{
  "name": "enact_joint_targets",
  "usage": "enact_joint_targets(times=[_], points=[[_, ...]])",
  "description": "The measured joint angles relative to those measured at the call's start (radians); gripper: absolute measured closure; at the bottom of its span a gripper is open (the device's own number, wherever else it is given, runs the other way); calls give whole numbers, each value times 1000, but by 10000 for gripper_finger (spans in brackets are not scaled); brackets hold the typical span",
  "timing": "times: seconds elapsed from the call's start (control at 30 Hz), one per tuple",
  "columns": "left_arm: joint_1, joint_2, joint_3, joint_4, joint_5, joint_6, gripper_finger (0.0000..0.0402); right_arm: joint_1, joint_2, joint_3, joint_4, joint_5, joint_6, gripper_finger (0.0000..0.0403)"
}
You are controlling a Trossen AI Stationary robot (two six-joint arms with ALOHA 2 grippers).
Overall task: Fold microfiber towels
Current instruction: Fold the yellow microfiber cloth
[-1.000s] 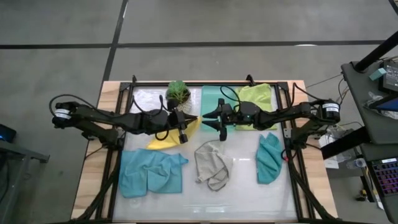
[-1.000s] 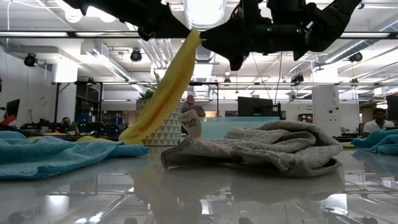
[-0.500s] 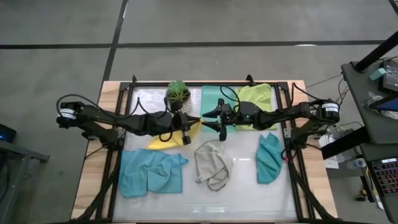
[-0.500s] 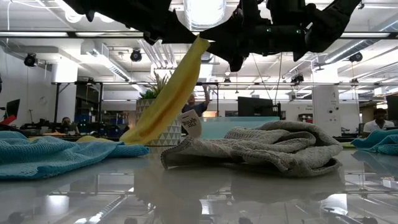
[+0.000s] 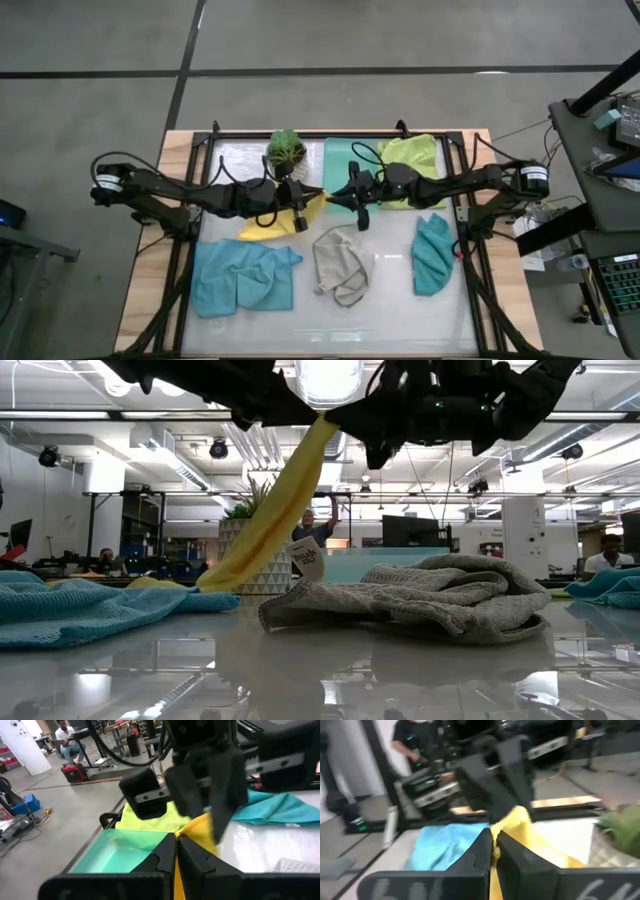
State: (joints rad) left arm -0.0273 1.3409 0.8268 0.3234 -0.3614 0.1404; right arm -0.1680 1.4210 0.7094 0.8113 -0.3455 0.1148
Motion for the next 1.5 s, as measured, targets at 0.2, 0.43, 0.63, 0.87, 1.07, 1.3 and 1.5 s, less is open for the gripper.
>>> enact_joint_targets(times=[0.2,0.43,0.63,0.87,1.07,1.3,1.5], points=[[3,5,-2,-57,93,-8,350,10,-109,0,-357,-83,-95,394],[9,14,-50,-75,104,-20,280,35,-193,-1,-683,-82,-154,394],[24,23,-82,-69,119,12,261,54,-210,-1,-812,-81,-168,394],[40,86,-98,-65,121,15,260,55,-208,-1,-812,-81,-190,394],[44,204,-59,-37,123,37,260,55,-208,-1,-804,-81,-212,394],[53,280,-6,-36,125,86,260,55,-208,-1,-821,-81,-213,394],[74,281,-5,-46,125,107,260,55,-208,-3,-828,-80,-212,394]])
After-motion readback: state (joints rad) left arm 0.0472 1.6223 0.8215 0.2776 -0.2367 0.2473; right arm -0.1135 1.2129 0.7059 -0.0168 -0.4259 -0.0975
